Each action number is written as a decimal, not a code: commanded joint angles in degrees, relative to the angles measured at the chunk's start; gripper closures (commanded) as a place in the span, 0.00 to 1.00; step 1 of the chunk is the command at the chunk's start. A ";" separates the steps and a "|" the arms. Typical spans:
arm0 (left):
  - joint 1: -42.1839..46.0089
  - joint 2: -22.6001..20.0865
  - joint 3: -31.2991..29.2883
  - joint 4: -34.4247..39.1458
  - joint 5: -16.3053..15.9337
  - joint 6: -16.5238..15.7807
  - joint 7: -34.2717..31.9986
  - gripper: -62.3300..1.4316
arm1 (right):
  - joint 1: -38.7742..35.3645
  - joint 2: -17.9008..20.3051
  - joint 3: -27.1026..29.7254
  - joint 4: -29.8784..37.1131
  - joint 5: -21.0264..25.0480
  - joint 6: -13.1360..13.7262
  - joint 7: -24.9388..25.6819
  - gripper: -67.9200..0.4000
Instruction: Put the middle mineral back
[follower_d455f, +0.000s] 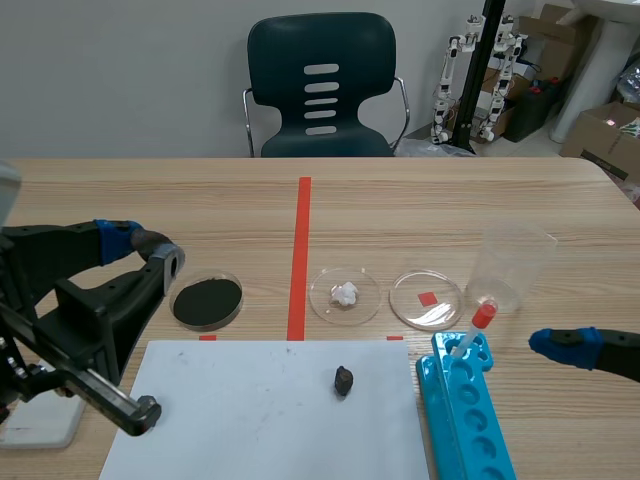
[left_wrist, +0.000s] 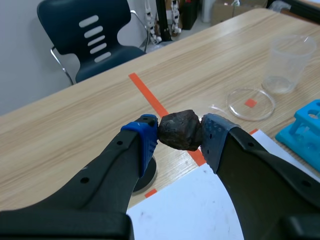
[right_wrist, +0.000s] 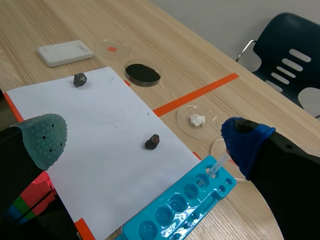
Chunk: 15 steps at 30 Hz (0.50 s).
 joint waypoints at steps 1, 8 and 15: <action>-0.17 0.13 0.02 1.16 0.07 0.28 -0.94 0.77 | 0.17 0.15 0.31 0.81 0.55 0.02 0.61 0.04; -0.17 0.11 0.02 1.16 0.07 0.28 -0.63 0.77 | 0.17 0.15 0.31 0.81 0.55 0.02 0.61 0.04; -0.17 0.13 0.02 1.16 0.07 0.28 -0.46 0.77 | 0.17 0.15 0.31 0.81 0.55 0.02 0.61 0.04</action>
